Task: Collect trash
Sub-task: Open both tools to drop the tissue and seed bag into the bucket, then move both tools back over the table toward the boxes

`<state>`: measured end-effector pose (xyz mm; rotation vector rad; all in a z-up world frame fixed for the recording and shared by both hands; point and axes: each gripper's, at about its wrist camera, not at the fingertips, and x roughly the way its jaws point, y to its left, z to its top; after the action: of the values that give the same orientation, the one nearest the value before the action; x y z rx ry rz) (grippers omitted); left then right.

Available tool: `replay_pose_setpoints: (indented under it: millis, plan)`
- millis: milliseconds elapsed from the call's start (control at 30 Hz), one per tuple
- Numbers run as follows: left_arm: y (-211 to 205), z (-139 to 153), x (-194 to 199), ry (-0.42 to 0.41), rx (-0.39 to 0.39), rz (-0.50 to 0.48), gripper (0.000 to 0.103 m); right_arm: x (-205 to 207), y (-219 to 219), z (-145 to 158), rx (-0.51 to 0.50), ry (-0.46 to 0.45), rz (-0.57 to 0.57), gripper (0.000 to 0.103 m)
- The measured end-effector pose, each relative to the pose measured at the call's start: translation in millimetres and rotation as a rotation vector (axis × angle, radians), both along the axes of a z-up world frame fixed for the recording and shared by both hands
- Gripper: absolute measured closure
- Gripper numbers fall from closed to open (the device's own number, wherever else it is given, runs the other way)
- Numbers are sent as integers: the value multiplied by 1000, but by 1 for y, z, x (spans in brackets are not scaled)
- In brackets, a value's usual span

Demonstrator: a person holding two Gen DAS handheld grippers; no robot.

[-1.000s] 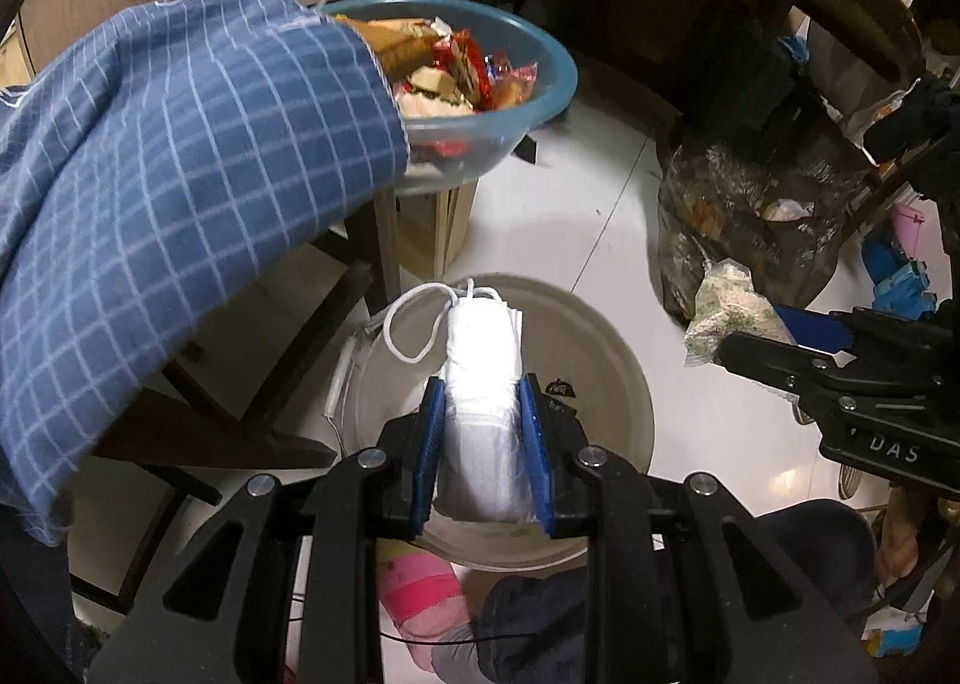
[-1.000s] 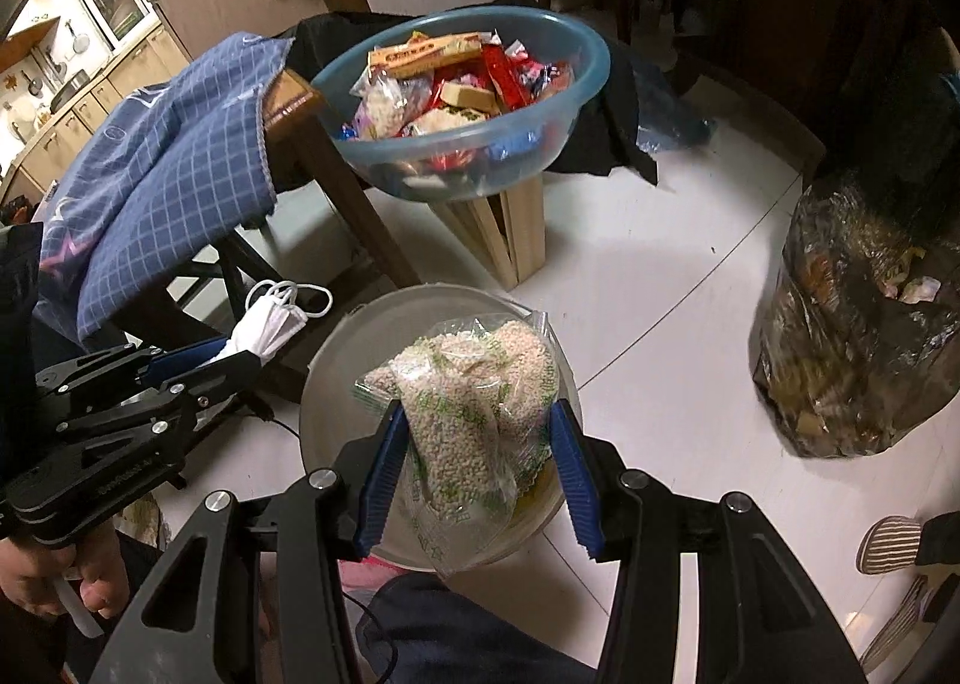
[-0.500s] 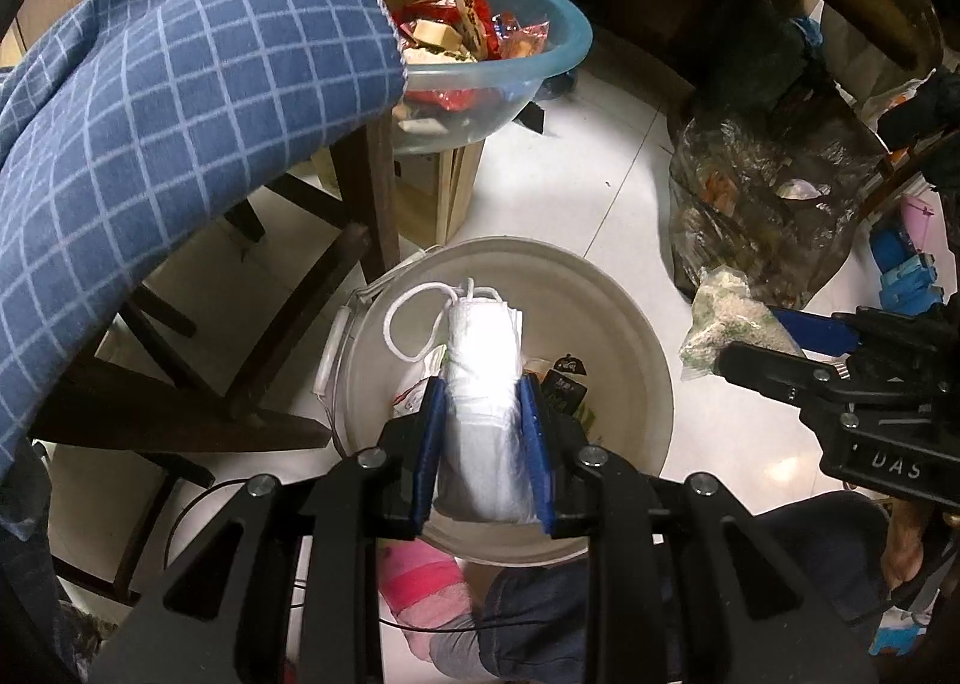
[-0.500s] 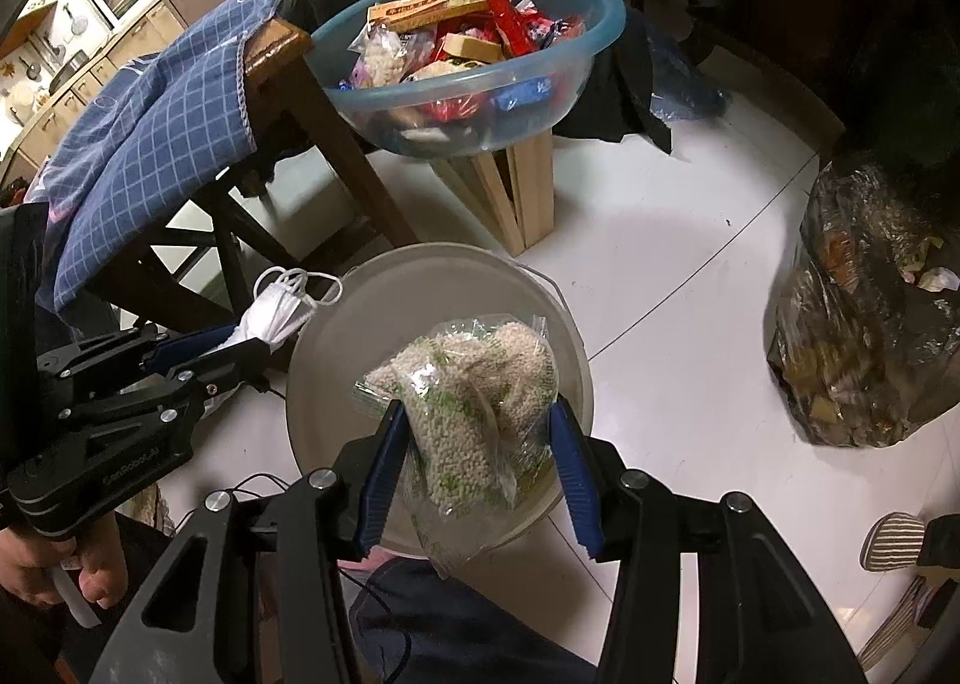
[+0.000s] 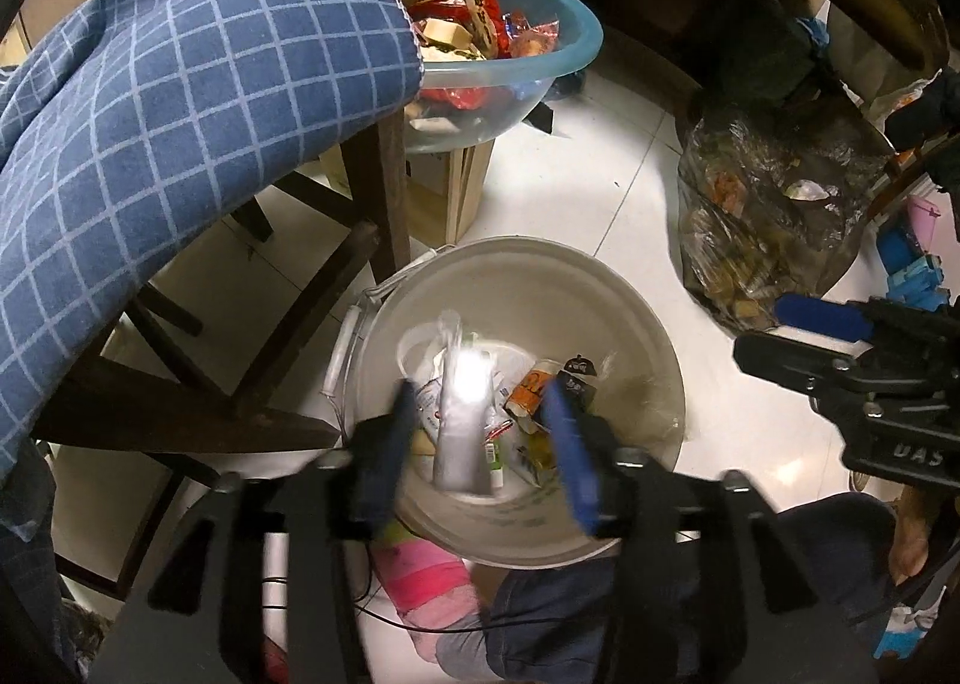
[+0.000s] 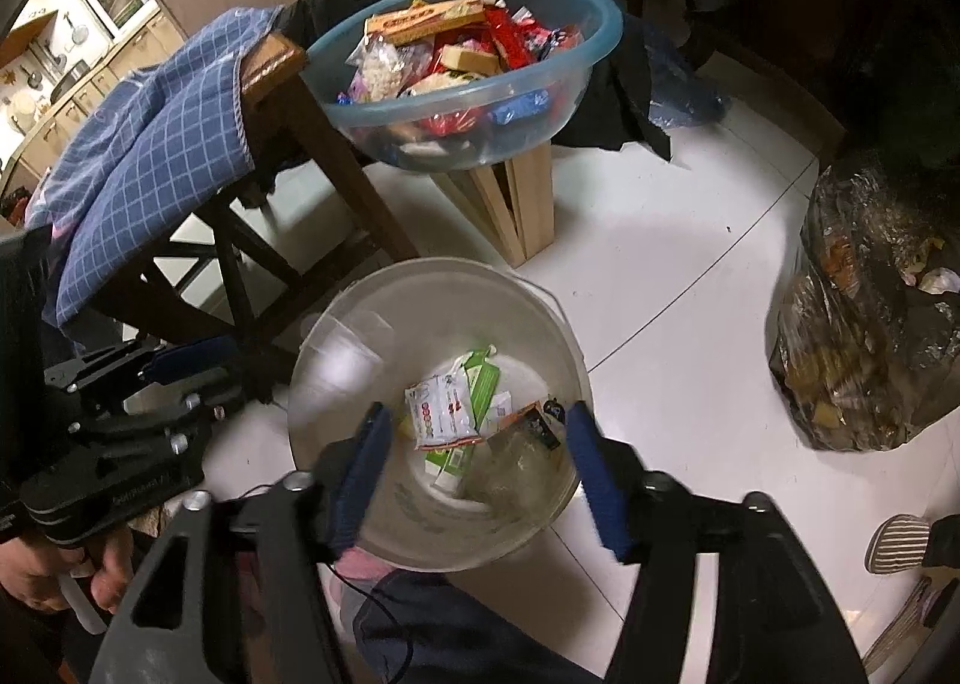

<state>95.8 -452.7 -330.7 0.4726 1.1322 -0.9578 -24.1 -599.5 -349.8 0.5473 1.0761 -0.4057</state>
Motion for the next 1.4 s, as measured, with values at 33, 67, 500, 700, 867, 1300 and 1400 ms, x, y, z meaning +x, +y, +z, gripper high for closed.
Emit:
replay_pose_setpoints:
  millis: [33, 67, 500, 700, 867, 1300, 1400]
  plan:
    - [1, 0, 0, -4, -1, 2, 41, -1, -1, 1, -1, -4, -4, 40]
    - [1, 0, 1, -9, 0, 6, 35, -2, -1, 3, -3, -6, -6, 40]
    - [4, 1, 5, -12, 3, 16, 32, -3, -3, 7, -6, -19, -15, 40]
    - [9, 19, 1, -55, -19, 10, 32, -7, -3, 26, -40, -64, -22, 40]
    - [26, 67, -3, -161, -96, 6, 32, -11, 13, 83, -181, -192, -25, 37]
    - [155, 207, 63, -385, -243, 241, 32, 55, 116, 223, -340, -535, 185, 15]
    - [203, 226, 102, -407, -225, 350, 32, 87, 145, 235, -313, -558, 267, 14]
